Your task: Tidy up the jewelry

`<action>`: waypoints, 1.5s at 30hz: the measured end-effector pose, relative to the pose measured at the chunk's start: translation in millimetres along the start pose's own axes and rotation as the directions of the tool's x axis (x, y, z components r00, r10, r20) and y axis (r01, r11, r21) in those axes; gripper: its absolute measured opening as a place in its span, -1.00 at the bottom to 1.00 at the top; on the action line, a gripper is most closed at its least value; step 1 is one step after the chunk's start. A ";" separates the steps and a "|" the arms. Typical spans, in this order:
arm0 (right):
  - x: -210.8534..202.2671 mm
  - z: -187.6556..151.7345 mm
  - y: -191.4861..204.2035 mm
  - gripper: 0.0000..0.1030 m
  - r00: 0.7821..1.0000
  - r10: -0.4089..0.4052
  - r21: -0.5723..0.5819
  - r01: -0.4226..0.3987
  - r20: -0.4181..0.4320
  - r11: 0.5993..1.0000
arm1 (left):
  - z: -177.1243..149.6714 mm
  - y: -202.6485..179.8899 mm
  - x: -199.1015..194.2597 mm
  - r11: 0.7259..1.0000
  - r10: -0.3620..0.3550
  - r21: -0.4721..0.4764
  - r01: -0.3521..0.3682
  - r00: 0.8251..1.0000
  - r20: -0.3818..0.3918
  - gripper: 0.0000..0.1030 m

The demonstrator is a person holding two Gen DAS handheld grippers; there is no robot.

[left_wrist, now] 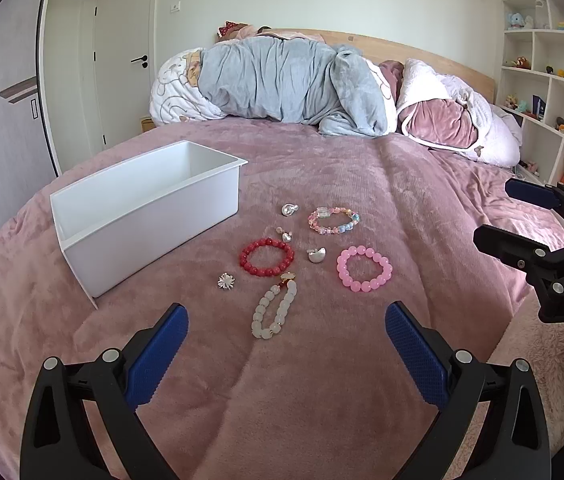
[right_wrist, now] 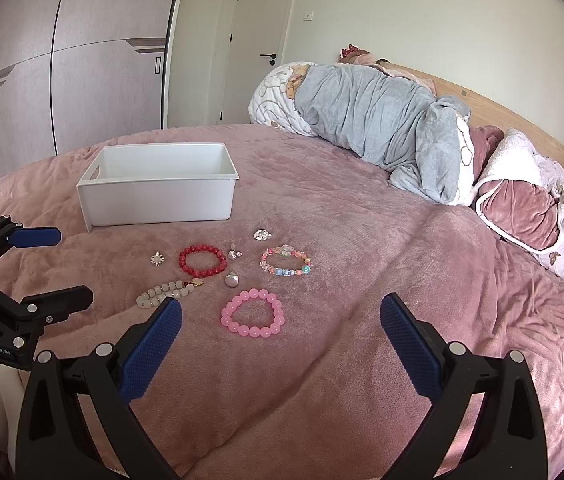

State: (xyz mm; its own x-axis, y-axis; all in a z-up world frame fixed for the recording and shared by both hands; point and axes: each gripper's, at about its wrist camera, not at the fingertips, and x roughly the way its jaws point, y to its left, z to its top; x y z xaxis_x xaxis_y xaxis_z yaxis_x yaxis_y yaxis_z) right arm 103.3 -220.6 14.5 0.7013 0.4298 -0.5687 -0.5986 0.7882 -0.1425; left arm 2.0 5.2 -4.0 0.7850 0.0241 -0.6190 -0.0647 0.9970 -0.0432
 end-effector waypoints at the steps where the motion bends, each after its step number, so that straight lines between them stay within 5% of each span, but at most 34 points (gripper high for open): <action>1: -0.3 -0.5 -1.0 0.90 1.000 -0.001 -0.001 0.001 0.000 1.000 | -1.8 -0.3 0.5 1.000 0.000 0.000 0.000 1.000 0.001 0.94; 31: 5.0 8.8 14.3 0.90 1.000 0.015 -0.042 -0.015 0.007 0.999 | 1.2 3.5 4.6 1.000 0.018 -0.016 -0.018 1.000 -0.007 0.94; 41: 30.7 27.8 6.0 0.89 0.992 0.126 -0.003 -0.126 -0.021 0.992 | 3.6 11.4 37.0 0.999 0.043 -0.006 -0.043 0.999 -0.018 0.94; 45: 53.8 38.3 -1.2 0.71 0.973 0.222 0.054 -0.218 -0.062 0.974 | 2.8 16.3 56.1 0.999 0.028 -0.015 -0.029 0.999 -0.044 0.94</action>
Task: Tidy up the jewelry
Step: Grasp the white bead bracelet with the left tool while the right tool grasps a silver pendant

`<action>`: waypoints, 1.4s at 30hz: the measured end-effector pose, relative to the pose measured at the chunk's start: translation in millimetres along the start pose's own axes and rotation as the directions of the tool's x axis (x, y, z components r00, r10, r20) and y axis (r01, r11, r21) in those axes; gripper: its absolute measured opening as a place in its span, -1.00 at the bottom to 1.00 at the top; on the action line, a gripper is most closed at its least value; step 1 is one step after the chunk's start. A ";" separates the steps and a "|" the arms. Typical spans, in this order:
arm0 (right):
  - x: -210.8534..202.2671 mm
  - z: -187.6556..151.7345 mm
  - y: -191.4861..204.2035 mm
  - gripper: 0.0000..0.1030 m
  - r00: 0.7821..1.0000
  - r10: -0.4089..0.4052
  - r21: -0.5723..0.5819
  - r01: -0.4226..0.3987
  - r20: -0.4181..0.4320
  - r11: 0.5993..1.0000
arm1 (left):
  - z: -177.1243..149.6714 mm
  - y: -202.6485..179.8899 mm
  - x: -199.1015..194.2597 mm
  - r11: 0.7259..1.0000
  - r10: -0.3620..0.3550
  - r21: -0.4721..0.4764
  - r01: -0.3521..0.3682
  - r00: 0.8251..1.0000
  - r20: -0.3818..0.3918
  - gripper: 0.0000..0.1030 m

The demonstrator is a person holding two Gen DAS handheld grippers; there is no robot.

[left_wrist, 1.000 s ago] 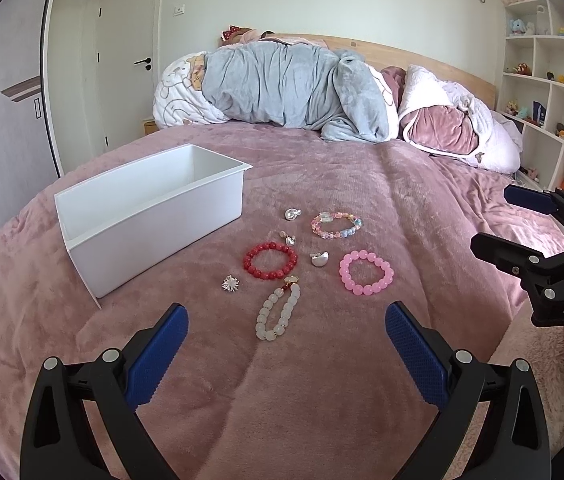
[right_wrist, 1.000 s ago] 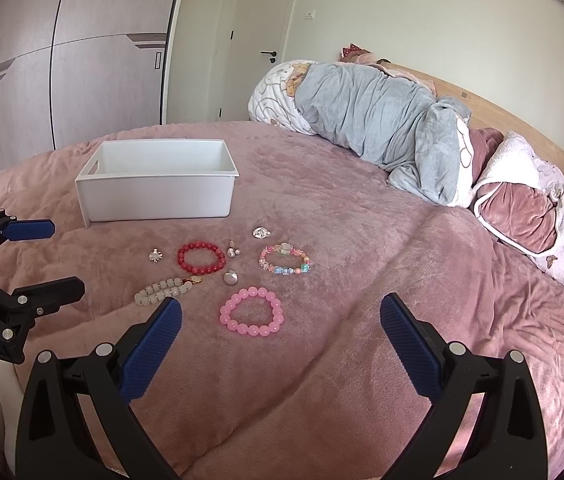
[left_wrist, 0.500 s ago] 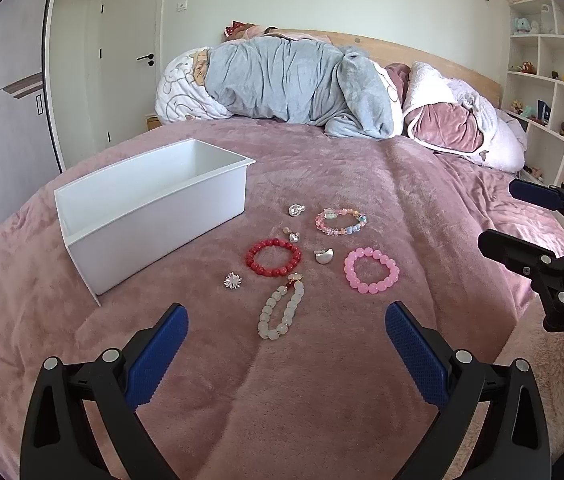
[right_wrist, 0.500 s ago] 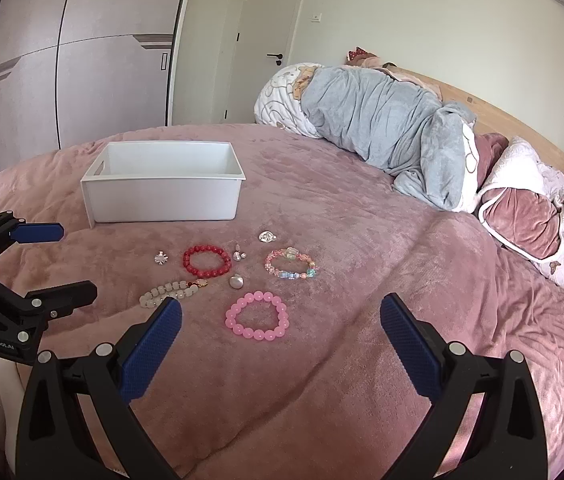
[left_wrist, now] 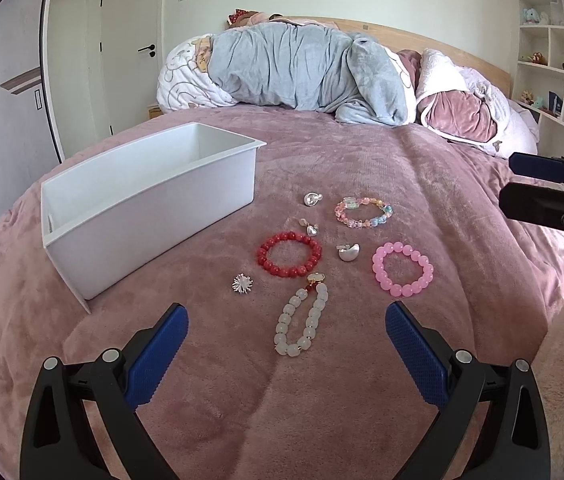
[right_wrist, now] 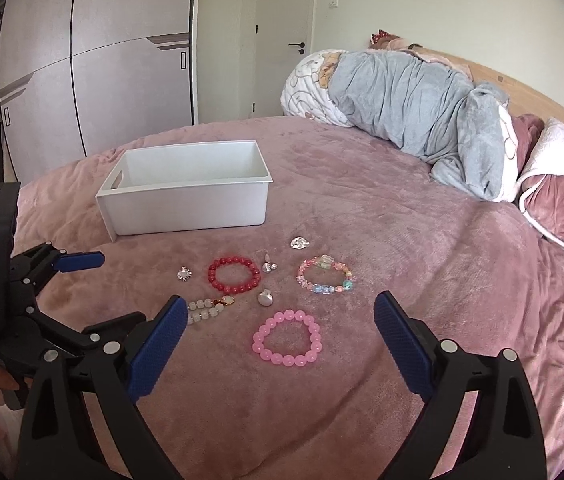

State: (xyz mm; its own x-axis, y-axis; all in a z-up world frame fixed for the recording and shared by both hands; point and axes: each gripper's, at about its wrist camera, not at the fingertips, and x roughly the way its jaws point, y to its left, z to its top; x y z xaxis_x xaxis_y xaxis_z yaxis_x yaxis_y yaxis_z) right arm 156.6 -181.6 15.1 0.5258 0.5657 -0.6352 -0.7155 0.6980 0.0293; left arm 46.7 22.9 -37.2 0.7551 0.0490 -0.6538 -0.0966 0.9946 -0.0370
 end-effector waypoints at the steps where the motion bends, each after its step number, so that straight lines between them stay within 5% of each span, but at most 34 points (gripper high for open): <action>1: 5.9 3.7 -2.9 0.62 0.999 0.033 0.013 -0.033 -0.006 0.999 | -0.3 1.0 3.1 1.000 -0.007 -0.004 0.007 1.000 -0.001 0.94; 8: 56.1 28.0 -6.8 0.14 0.993 0.101 -0.020 -0.102 -0.066 0.995 | -5.7 -1.7 29.0 1.000 -0.029 0.011 0.030 0.999 -0.044 0.88; 12: 89.6 29.8 -3.5 -0.11 0.985 0.116 -0.060 -0.124 -0.130 0.990 | -11.0 1.0 49.8 0.999 -0.054 -0.007 0.054 0.993 -0.101 0.46; 21: 138.9 3.0 3.0 -0.21 0.963 0.105 -0.108 -0.135 -0.250 0.985 | -20.9 20.8 89.5 0.984 -0.138 -0.136 0.116 0.977 -0.162 0.31; 33: 180.2 -15.2 5.7 -0.56 0.931 0.110 -0.124 -0.162 -0.347 0.979 | -28.8 17.6 106.0 0.965 -0.230 -0.168 0.202 0.958 -0.171 -0.46; 42: 181.2 -16.8 -3.1 -0.71 0.937 0.130 -0.094 -0.168 -0.324 0.981 | -33.1 22.5 95.3 0.953 -0.254 -0.206 0.222 0.956 -0.148 -0.52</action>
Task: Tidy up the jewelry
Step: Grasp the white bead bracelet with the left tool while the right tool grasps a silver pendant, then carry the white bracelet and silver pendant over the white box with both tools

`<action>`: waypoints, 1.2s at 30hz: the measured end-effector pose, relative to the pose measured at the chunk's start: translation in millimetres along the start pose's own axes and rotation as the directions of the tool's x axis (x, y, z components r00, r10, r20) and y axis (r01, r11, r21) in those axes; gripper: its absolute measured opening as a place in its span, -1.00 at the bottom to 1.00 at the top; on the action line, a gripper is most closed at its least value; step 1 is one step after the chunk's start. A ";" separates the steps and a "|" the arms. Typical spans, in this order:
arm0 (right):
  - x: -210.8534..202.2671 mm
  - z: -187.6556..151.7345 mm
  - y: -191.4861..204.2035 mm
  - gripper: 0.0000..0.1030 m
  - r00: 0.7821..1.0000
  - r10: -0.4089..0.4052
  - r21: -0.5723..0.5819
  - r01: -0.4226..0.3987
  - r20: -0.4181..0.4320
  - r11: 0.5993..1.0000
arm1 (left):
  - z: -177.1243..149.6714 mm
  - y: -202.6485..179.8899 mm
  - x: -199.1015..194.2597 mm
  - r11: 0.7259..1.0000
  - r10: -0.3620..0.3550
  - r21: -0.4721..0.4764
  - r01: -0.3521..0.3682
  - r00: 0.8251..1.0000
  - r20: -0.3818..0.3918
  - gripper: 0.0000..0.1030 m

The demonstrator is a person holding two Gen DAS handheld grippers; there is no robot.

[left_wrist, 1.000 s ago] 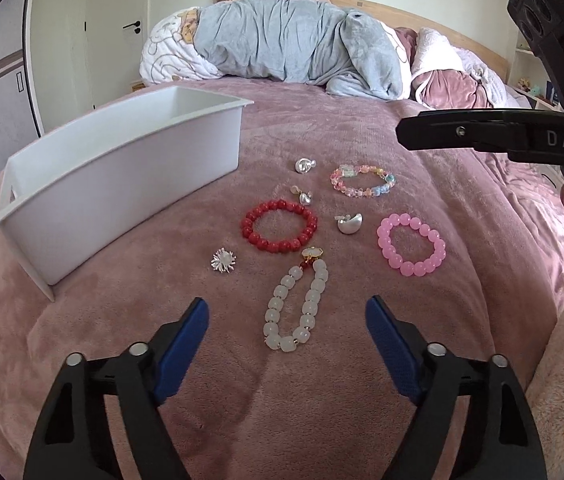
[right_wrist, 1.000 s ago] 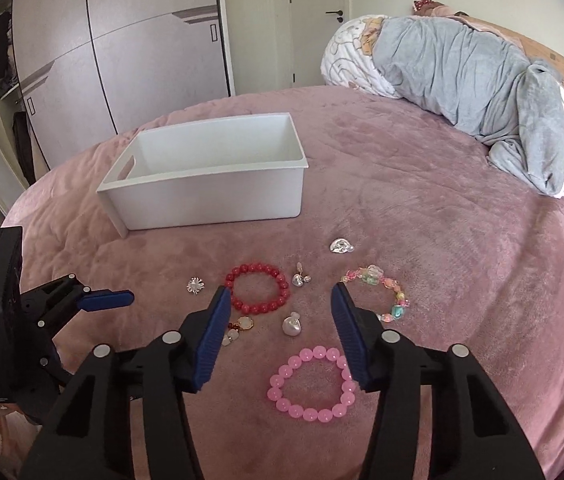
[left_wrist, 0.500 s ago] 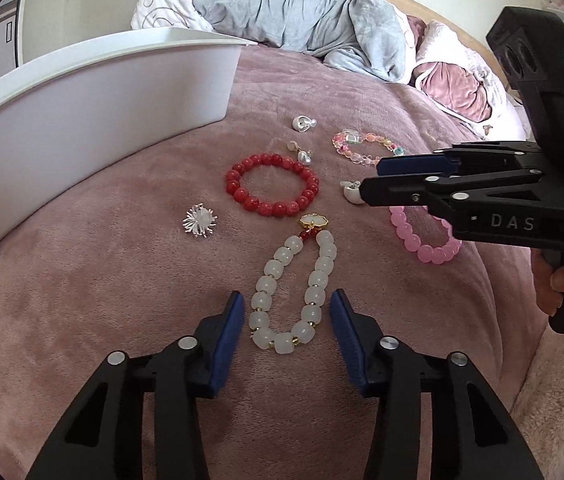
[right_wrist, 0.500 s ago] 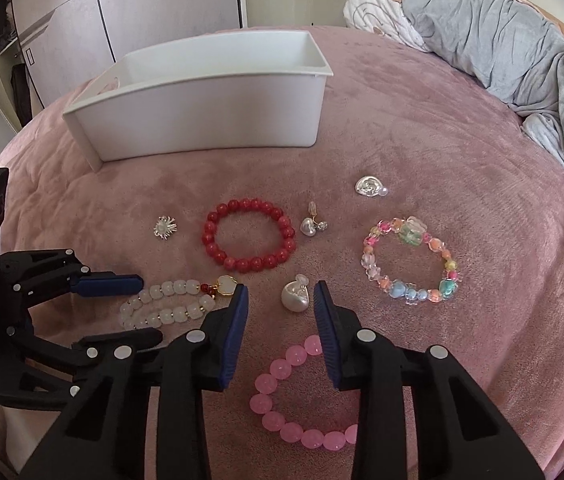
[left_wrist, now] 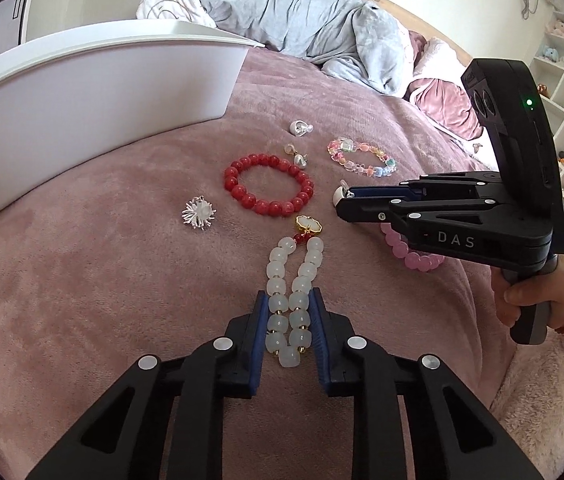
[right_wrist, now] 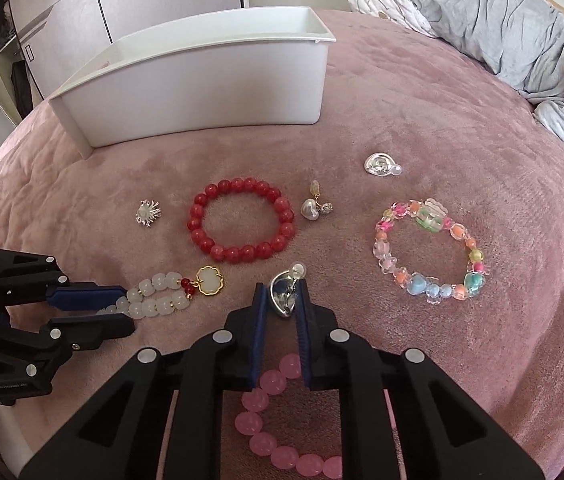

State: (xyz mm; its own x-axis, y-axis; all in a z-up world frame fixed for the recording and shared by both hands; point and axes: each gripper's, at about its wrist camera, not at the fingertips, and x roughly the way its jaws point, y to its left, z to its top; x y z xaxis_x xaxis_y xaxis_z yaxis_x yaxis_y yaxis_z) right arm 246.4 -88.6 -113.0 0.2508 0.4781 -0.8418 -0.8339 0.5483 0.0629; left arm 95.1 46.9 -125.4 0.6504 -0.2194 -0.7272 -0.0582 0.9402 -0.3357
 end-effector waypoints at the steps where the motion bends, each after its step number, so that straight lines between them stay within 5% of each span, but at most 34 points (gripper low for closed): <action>1: -1.0 0.0 -0.1 -0.71 1.000 0.000 0.003 0.000 0.005 1.000 | 0.0 -0.4 -2.0 1.000 -0.003 -0.002 0.003 1.000 0.004 -0.52; 6: -8.9 0.6 -2.9 -0.71 1.000 0.004 0.027 -0.004 0.030 1.000 | -1.9 -6.0 -19.1 1.000 -0.015 0.021 0.014 0.999 0.028 -0.71; 19: -44.0 1.2 15.9 -0.71 0.995 0.028 0.050 -0.033 0.092 0.998 | -11.0 1.5 -73.7 0.999 -0.032 0.013 0.031 0.991 0.127 -0.71; 36: -75.9 67.6 80.5 -0.71 0.968 0.105 0.008 -0.110 0.230 0.994 | 33.2 28.9 -147.8 1.000 -0.003 -0.015 0.008 0.962 0.274 -0.71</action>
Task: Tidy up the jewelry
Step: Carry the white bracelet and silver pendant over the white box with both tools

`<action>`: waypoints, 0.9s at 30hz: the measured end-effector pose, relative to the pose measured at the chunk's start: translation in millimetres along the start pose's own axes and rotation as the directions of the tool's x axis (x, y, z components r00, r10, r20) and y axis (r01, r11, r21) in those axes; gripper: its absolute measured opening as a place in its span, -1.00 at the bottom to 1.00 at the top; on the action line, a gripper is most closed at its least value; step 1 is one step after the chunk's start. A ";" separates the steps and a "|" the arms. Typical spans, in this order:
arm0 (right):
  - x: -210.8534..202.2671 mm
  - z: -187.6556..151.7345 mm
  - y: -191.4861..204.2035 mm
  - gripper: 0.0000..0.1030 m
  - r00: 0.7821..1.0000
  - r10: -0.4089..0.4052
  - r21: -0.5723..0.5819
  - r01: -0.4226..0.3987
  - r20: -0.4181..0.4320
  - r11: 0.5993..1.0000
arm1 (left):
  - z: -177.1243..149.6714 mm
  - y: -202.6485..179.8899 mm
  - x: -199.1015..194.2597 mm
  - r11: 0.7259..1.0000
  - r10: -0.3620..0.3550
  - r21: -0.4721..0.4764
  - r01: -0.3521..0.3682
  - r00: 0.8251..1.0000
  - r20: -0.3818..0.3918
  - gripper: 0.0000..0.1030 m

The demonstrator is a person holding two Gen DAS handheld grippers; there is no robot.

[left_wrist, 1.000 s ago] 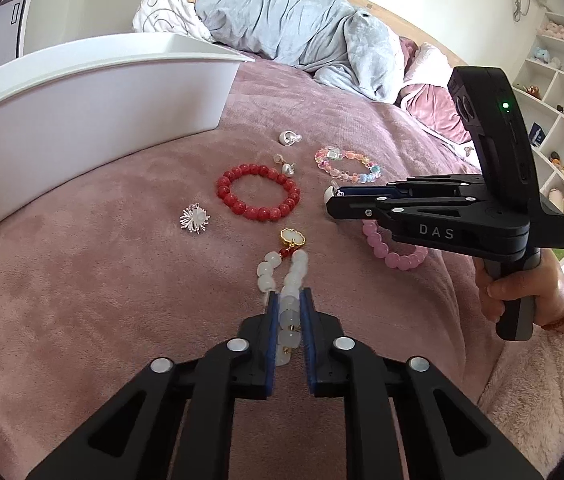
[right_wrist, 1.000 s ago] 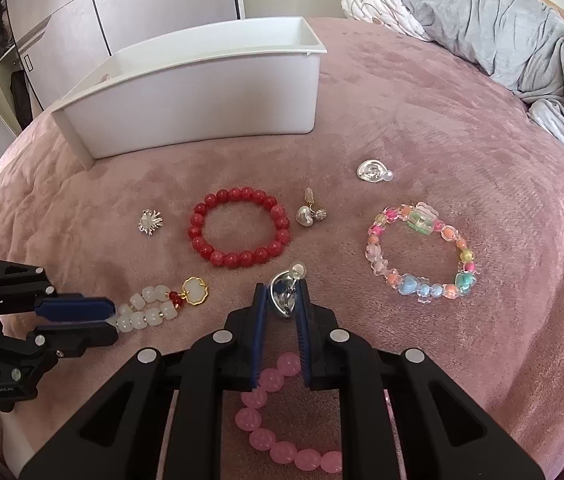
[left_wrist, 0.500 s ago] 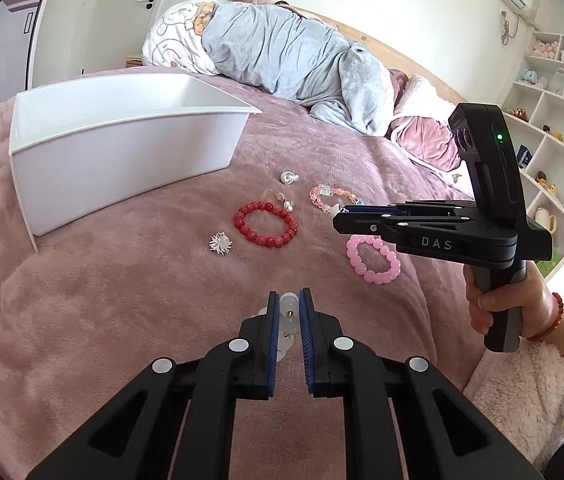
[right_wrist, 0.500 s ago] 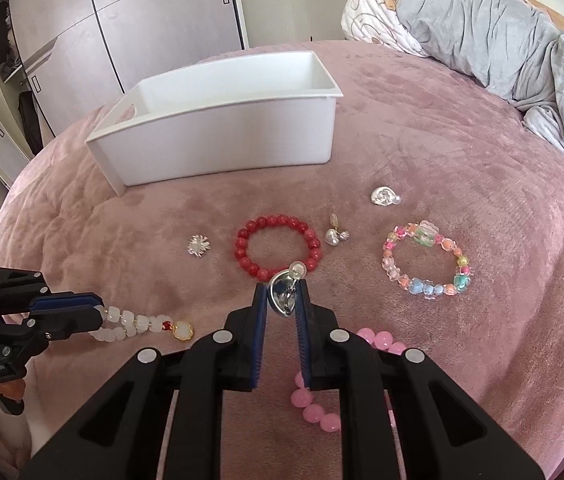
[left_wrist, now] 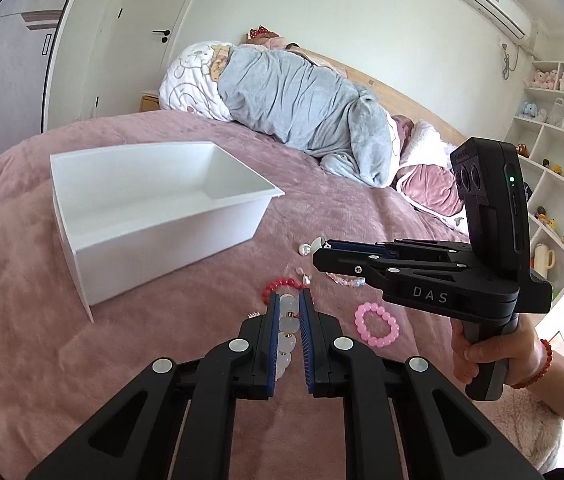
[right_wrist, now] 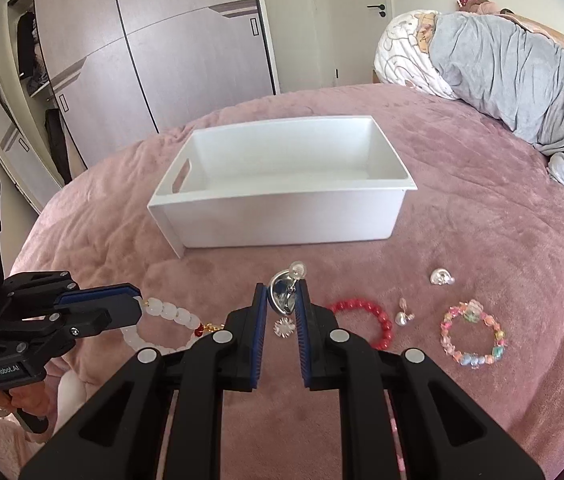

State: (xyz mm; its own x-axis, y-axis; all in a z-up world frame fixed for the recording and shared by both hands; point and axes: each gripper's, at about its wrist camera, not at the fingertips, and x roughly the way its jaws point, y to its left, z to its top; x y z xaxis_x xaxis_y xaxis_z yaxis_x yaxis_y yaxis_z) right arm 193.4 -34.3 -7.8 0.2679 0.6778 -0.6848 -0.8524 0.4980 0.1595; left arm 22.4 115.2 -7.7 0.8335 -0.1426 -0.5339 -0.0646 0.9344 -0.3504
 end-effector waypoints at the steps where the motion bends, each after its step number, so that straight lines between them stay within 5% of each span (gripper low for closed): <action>1: 0.6 6.3 2.0 -0.71 1.000 0.002 0.000 -0.002 0.012 1.000 | 4.5 1.5 -2.6 1.000 0.006 0.004 -0.006 1.000 0.004 -0.71; 13: 19.5 95.0 -3.2 -0.71 0.994 0.009 0.028 -0.012 0.105 1.000 | 76.0 51.2 -0.5 0.992 0.111 0.055 -0.111 0.994 -0.005 -0.71; 22: 73.8 131.7 -31.2 -0.71 1.000 0.010 0.089 -0.009 -0.015 0.996 | 130.8 104.2 43.5 0.992 0.117 -0.037 -0.119 0.992 -0.043 -0.71; 27: 105.0 140.2 -47.0 -0.71 0.998 0.013 0.132 -0.005 -0.061 0.991 | 145.1 124.4 71.9 0.980 0.199 0.014 -0.198 0.976 -0.095 -0.71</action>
State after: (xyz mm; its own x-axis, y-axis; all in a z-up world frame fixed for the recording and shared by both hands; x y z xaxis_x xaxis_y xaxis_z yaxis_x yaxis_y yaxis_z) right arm 324.5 89.2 12.5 0.2288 0.6495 -0.7251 -0.7870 0.5618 0.2550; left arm 153.9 268.6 22.0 0.7483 0.0156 -0.6631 -0.2208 0.9486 -0.2268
